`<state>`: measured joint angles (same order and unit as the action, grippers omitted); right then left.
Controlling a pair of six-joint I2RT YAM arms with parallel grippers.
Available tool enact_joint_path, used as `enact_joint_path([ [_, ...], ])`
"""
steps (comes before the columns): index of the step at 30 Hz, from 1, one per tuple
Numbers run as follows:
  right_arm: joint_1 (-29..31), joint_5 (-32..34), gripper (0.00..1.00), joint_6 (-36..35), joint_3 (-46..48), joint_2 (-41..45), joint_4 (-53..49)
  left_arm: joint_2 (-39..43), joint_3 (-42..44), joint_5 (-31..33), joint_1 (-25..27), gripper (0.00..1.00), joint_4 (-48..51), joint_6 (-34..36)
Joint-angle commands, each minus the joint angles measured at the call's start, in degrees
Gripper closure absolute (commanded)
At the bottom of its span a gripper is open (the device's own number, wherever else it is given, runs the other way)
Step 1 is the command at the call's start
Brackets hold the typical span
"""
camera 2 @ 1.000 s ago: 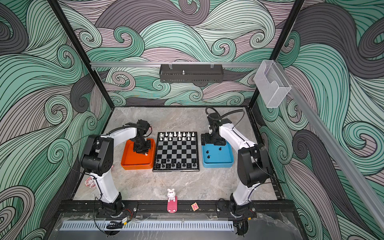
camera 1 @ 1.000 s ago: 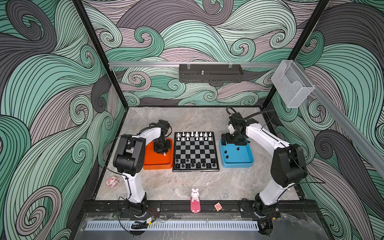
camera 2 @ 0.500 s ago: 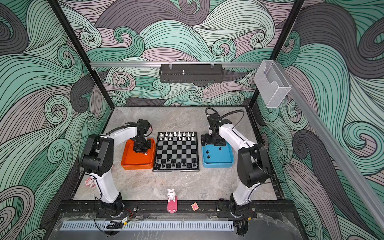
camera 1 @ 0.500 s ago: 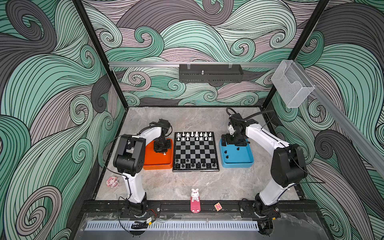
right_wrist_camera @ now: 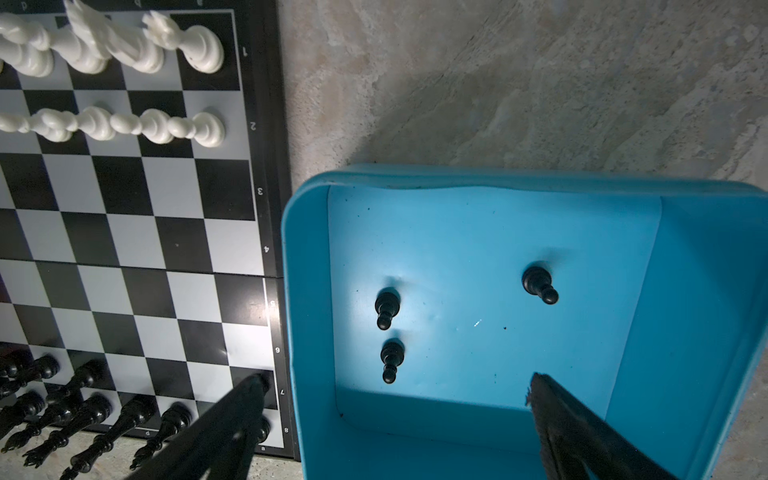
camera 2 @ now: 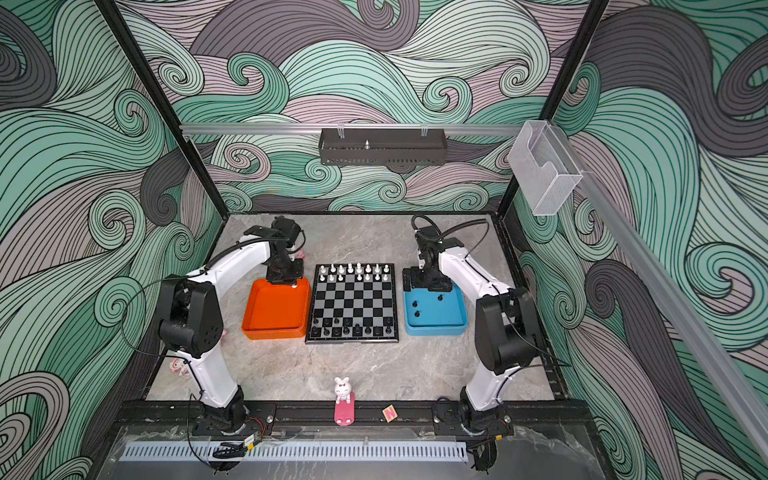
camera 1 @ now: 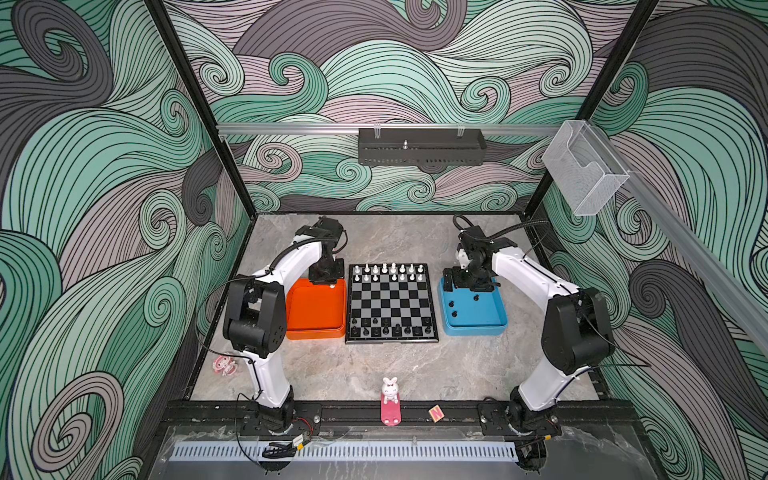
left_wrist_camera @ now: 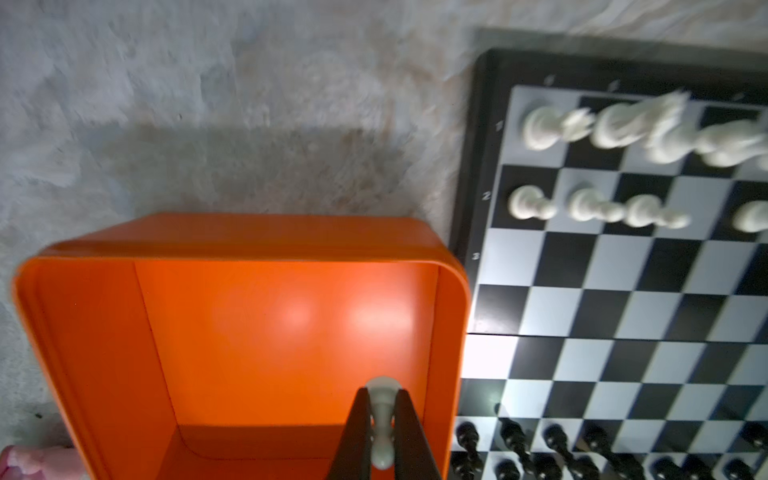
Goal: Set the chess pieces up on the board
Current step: 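Lift the white pawn and carry it with the left gripper over the board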
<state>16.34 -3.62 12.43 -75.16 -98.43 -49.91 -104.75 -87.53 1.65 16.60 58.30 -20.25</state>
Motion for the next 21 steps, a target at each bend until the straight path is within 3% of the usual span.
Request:
enact_joint_path([
  [1, -0.43, -0.33, 0.0, -0.12, -1.49, -0.64, 0.15, -0.95, -6.45, 0.9, 2.12, 0.9, 3.03, 1.79],
  [15, -1.03, 0.37, 0.0, -0.07, -0.63, -0.04, -0.33, -15.74, -26.84, -1.64, 11.21, 0.89, 4.74, 1.75],
  [21, -1.49, 0.21, 0.0, -0.3, -0.67, -0.32, -0.29, -18.75, -28.65, -2.25, 12.94, 0.89, 4.36, 1.88],
])
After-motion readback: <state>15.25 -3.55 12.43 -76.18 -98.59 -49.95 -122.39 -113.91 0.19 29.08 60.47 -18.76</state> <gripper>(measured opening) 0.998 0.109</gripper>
